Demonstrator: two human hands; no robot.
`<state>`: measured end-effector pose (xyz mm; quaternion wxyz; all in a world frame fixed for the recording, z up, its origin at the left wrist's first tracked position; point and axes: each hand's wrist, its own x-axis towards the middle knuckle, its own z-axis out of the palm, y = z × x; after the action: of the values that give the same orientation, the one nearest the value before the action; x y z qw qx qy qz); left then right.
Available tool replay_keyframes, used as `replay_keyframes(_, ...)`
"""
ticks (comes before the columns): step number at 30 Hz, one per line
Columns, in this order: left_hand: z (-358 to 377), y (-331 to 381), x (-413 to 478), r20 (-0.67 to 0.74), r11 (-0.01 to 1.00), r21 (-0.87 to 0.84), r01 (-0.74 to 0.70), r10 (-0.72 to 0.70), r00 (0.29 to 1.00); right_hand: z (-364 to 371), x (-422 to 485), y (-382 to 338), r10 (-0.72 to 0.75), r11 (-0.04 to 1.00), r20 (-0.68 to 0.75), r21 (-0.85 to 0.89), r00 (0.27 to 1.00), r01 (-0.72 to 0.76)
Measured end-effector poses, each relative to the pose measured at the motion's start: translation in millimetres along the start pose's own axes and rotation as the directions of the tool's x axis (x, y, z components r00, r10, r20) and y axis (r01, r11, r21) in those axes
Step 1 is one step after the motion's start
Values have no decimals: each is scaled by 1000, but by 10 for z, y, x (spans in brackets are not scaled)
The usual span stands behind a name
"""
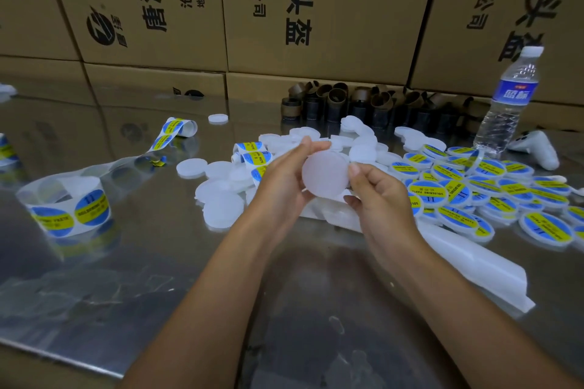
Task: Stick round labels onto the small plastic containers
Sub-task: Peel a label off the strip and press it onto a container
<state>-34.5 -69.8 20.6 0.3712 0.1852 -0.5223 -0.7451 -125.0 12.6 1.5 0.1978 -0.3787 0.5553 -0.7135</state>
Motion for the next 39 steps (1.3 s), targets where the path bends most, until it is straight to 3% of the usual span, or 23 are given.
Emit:
replay_keyframes(3, 31, -53, -20, 72, 999, 33, -4, 2, 997, -5, 3, 4, 81, 992, 34, 89, 996, -84)
replay_keyframes(6, 20, -96, -2, 89, 996, 23, -89, 87, 992, -13, 0, 18, 80, 995, 55, 57, 995, -83)
replay_keyframes(9, -1, -102, 16, 92, 988, -39, -148, 151, 984, -12, 19, 32, 6, 1000, 13, -22, 1000, -6)
replay_keyframes(11, -18, -87, 30, 66, 981, -112, -161, 169, 983, 1, 11, 69, -113, 981, -50, -162, 992, 103)
replay_keyframes(12, -31, -76, 41, 44, 974, -151, -169, 177, 983, 3, 0, 93, -195, 942, -54, -289, 979, 172)
replay_keyframes(14, -54, -53, 56, -5, 959, -213, -186, 190, 982, 7, -36, 152, -321, 768, 75, -564, 944, 305)
replay_keyframes(16, -69, -43, 63, -34, 945, -262, -198, 196, 980, 14, -52, 220, -319, 550, 288, -720, 903, 424)
replay_keyframes(18, -75, -47, 64, -54, 941, -273, -202, 194, 979, 21, -45, 261, -253, 406, 397, -784, 883, 469)
replay_keyframes(27, -58, -45, 75, -86, 940, -290, -179, 160, 983, -12, -3, 226, -189, 112, 331, -928, 924, 355)
replay_keyframes(32, -57, -59, 78, -69, 944, -272, -185, 173, 982, -54, 18, 203, -225, 163, 289, -930, 931, 328)
replay_keyframes(39, -59, -55, 75, -92, 950, -256, -179, 160, 983, -199, 82, 164, -329, 369, 79, -906, 941, 205)
